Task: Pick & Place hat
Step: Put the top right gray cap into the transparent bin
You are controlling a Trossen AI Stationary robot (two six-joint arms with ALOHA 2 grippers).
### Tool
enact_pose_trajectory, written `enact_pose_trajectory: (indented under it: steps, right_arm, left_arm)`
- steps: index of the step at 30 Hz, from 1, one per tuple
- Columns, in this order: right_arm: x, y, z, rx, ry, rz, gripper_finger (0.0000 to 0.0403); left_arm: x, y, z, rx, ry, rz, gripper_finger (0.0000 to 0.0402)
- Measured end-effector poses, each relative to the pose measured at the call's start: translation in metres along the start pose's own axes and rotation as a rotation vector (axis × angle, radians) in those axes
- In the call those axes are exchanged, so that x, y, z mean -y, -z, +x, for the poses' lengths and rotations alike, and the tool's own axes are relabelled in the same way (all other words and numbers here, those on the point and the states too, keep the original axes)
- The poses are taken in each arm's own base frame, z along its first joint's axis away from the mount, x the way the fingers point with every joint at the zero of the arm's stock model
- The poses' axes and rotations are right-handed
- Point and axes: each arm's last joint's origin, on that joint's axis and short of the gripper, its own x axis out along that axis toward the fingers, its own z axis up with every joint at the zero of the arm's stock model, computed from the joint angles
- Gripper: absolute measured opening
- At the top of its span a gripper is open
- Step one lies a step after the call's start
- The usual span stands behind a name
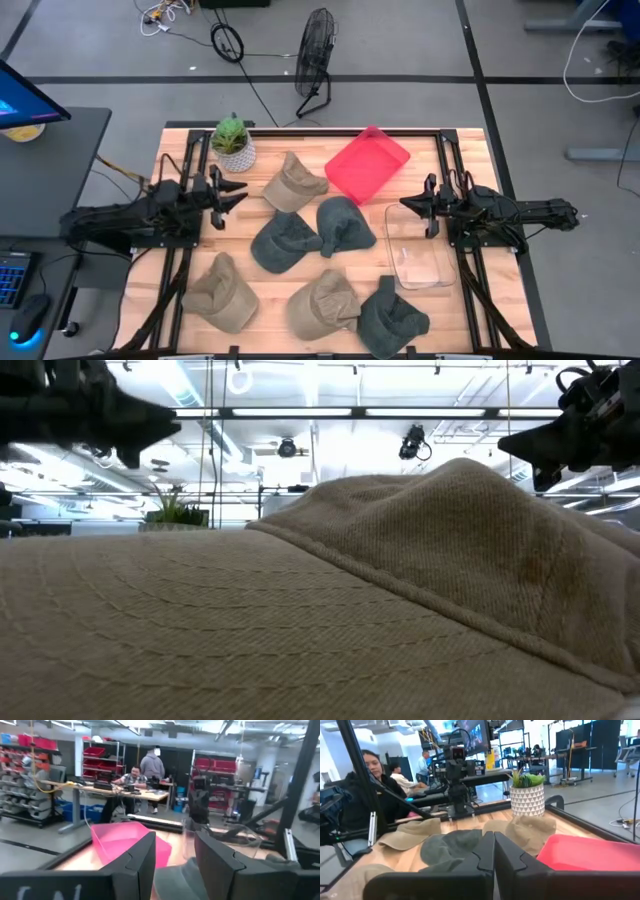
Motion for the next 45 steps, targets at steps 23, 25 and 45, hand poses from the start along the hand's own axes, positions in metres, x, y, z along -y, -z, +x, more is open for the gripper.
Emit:
enact_pose_trajectory:
  steps: [23, 25, 45]
  right_arm:
    - [-0.014, -0.1, 0.021, 0.202, 0.123, -0.238, 0.011]
    - [-0.017, -0.105, 0.037, 0.112, 0.122, -0.261, 0.0135]
    - [-0.03, -0.007, 0.196, -0.797, 0.002, -0.295, 0.0204]
  left_arm:
    - [0.004, -0.039, 0.022, -0.143, -0.093, 0.091, 0.014]
    - [0.004, -0.038, 0.024, -0.148, -0.093, 0.091, 0.014]
    - [0.005, -0.036, 0.031, -0.142, -0.101, -0.046, 0.014]
